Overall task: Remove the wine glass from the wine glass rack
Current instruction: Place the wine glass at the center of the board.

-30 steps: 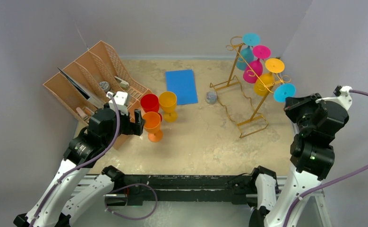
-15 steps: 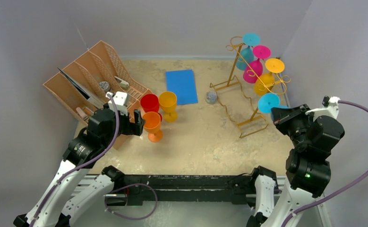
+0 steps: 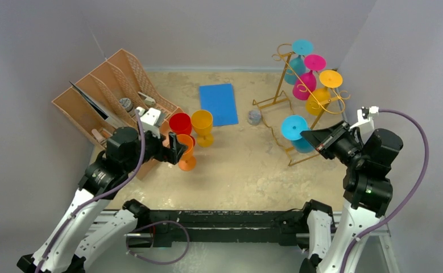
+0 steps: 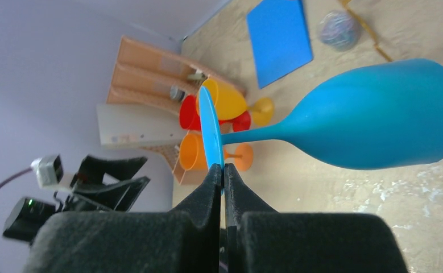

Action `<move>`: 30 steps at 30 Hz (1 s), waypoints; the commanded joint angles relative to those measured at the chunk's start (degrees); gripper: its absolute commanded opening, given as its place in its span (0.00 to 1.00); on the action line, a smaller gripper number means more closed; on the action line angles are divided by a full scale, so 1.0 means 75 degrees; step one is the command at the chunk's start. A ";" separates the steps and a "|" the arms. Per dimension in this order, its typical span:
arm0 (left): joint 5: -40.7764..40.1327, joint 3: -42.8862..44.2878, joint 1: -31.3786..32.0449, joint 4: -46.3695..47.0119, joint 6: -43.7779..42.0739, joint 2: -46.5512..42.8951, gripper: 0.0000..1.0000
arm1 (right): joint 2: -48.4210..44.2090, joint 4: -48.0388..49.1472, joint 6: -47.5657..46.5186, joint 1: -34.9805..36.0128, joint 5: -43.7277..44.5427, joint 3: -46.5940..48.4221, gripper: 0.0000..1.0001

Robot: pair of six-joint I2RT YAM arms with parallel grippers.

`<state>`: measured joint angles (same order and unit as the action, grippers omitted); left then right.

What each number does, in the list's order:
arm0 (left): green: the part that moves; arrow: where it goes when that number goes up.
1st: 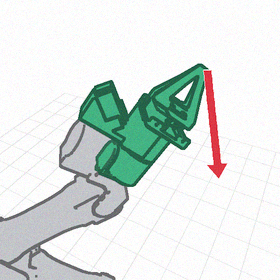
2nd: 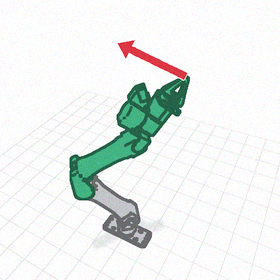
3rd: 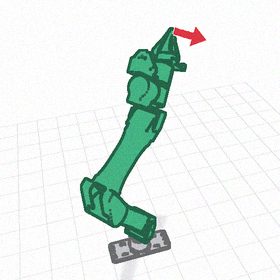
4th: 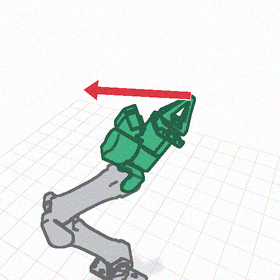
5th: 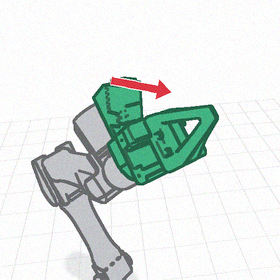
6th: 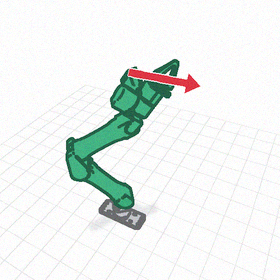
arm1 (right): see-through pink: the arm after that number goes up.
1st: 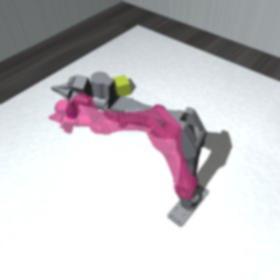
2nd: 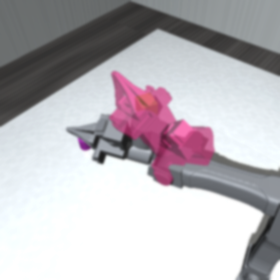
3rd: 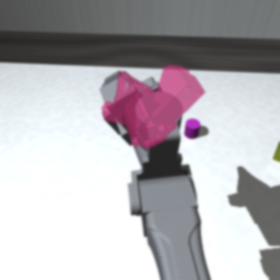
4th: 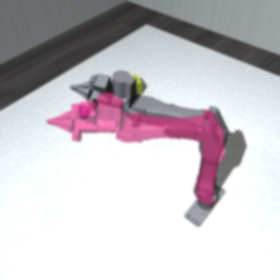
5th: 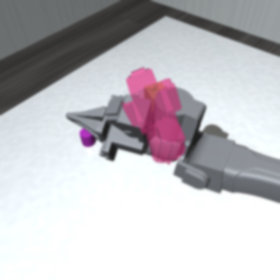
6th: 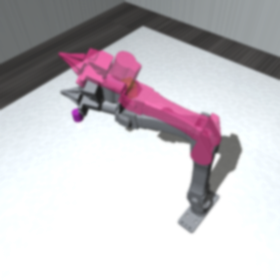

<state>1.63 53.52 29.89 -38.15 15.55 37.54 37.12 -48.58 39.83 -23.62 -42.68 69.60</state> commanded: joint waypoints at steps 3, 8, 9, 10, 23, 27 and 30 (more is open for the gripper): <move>0.2636 0.0418 -0.0052 0.0896 0.0177 0.0871 0.88 | 0.0121 0.0587 -0.0206 0.0289 -0.1449 -0.0175 0.00; 0.3795 0.0396 -0.0038 0.1745 0.0607 0.1224 0.87 | 0.0219 0.0417 -0.0521 0.0536 -0.1920 -0.0183 0.00; 0.3933 0.0355 -0.0047 0.1970 0.0686 0.1268 0.87 | 0.0284 0.0408 -0.0571 0.0606 -0.2084 -0.0181 0.00; 0.4071 0.0318 -0.0037 0.2150 0.0781 0.1326 0.87 | 0.0368 0.0366 -0.0642 0.0697 -0.2351 -0.0192 0.00; 0.4144 0.0370 0.1306 0.3051 0.1177 0.2336 0.85 | 0.0941 0.0682 -0.1170 0.4122 -0.0228 -0.0769 0.00; 0.4283 0.0211 0.1469 0.3490 0.1452 0.2390 0.83 | 0.1048 0.1408 -0.1141 0.4609 -0.0477 -0.1050 0.00; 0.4527 0.0088 0.1504 0.4064 0.1721 0.2431 0.82 | 0.1246 0.1810 -0.1145 0.5172 -0.0452 -0.1136 0.00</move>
<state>33.12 54.30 40.66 -15.90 25.28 55.86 44.99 -42.41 31.92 11.05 -45.95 61.54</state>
